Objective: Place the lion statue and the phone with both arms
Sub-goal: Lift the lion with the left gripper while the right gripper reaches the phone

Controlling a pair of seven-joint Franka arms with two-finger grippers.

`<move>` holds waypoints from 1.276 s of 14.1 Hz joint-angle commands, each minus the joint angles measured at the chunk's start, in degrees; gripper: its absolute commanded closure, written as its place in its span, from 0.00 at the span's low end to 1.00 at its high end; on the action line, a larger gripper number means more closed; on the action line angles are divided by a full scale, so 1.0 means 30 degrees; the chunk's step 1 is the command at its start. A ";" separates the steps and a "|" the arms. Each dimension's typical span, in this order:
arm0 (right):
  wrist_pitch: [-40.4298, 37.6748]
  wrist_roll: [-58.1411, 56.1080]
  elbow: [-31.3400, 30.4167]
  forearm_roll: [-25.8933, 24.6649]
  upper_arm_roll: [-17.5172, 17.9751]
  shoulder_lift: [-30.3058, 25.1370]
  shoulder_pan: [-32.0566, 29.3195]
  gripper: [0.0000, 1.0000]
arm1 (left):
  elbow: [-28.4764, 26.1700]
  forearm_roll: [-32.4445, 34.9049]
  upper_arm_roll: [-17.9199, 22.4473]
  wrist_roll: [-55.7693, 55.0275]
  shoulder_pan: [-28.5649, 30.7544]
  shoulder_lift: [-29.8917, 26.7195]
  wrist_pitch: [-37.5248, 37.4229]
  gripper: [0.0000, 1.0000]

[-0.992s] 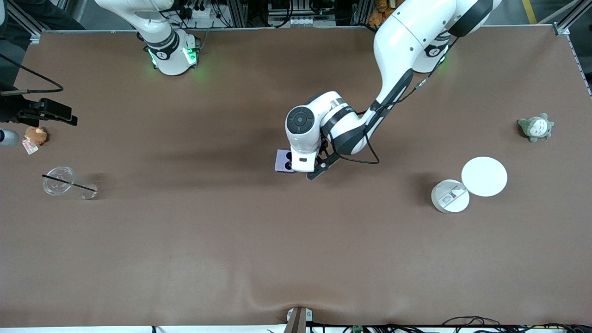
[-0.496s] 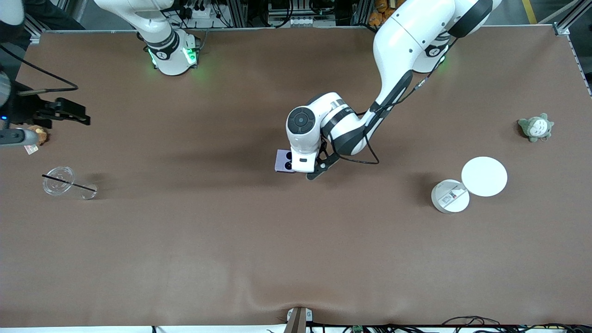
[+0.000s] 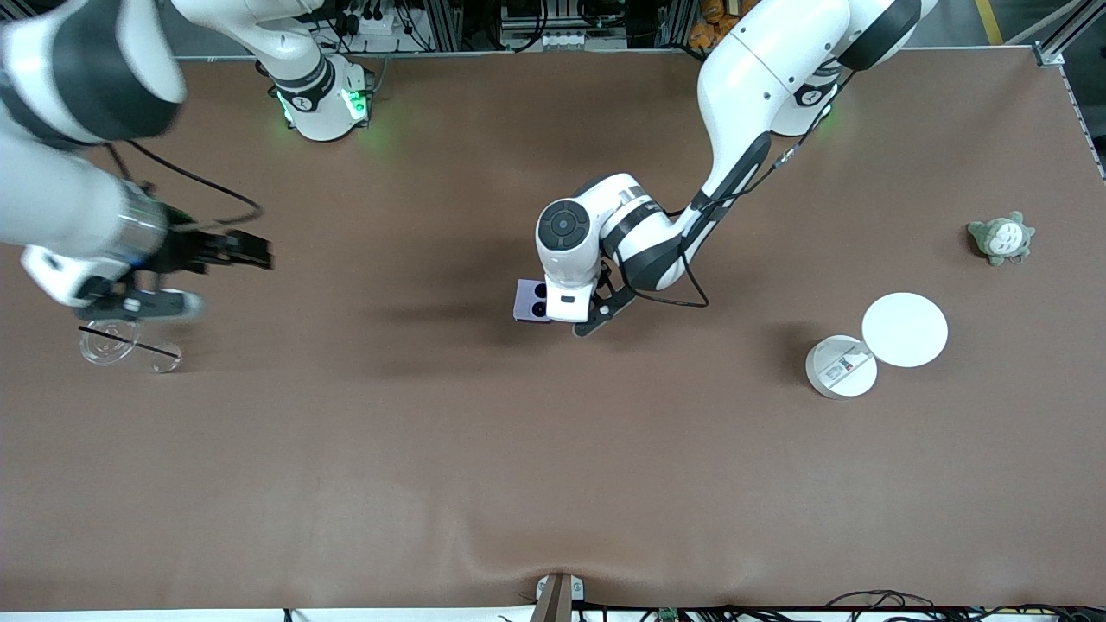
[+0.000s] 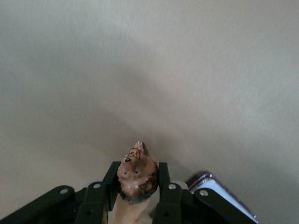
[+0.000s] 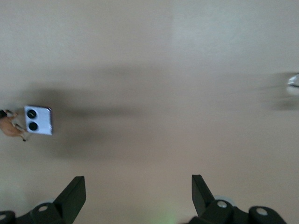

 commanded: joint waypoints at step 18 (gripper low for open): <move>1.0174 1.0918 0.0200 0.1306 -0.0158 0.9042 0.9608 0.00 | -0.3686 0.0817 -0.0103 2.1309 0.8540 -0.3660 0.0152 1.00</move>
